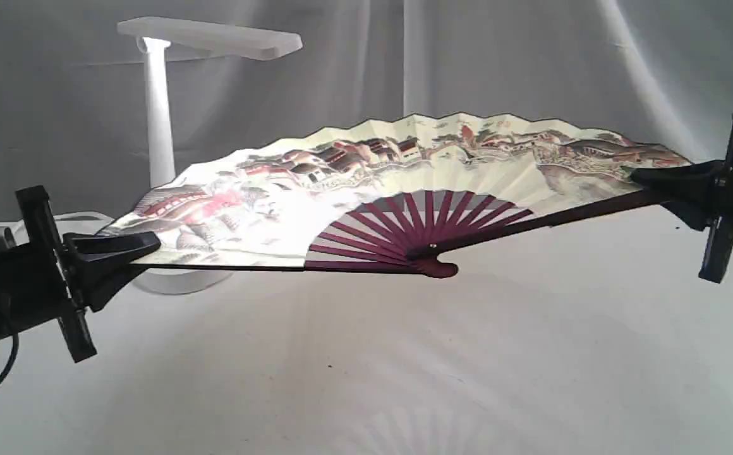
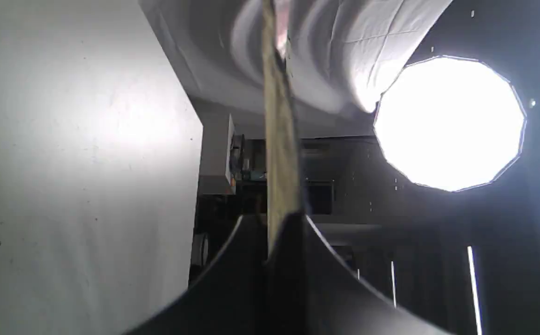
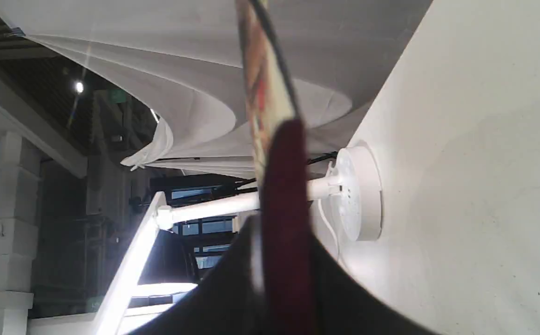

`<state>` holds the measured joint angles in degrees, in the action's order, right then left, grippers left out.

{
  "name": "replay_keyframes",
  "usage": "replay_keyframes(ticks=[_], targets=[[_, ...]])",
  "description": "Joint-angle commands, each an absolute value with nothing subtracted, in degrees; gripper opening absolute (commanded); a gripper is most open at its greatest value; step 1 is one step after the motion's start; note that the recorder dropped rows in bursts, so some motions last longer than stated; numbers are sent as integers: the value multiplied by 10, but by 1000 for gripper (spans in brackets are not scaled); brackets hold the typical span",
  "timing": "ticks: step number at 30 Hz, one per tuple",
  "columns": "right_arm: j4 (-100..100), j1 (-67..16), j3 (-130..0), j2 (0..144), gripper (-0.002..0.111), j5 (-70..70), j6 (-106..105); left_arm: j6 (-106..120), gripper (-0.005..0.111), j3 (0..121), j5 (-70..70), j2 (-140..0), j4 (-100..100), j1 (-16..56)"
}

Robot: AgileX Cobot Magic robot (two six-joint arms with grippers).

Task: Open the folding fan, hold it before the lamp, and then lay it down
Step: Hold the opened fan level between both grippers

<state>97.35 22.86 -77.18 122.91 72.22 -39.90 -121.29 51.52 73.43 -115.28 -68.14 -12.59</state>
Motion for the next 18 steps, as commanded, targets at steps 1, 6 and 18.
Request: replay_keyframes(ticks=[1, 6, 18], targets=[[999, 247, -774, 1203, 0, 700, -402, -1225, 0, 514, 700, -1146, -605, -141], [999, 247, -774, 1181, 0, 700, -384, -1225, 0, 514, 700, -1145, -602, -141], [999, 246, -774, 1176, 0, 700, -375, -1227, 0, 514, 653, -1043, -599, -141]])
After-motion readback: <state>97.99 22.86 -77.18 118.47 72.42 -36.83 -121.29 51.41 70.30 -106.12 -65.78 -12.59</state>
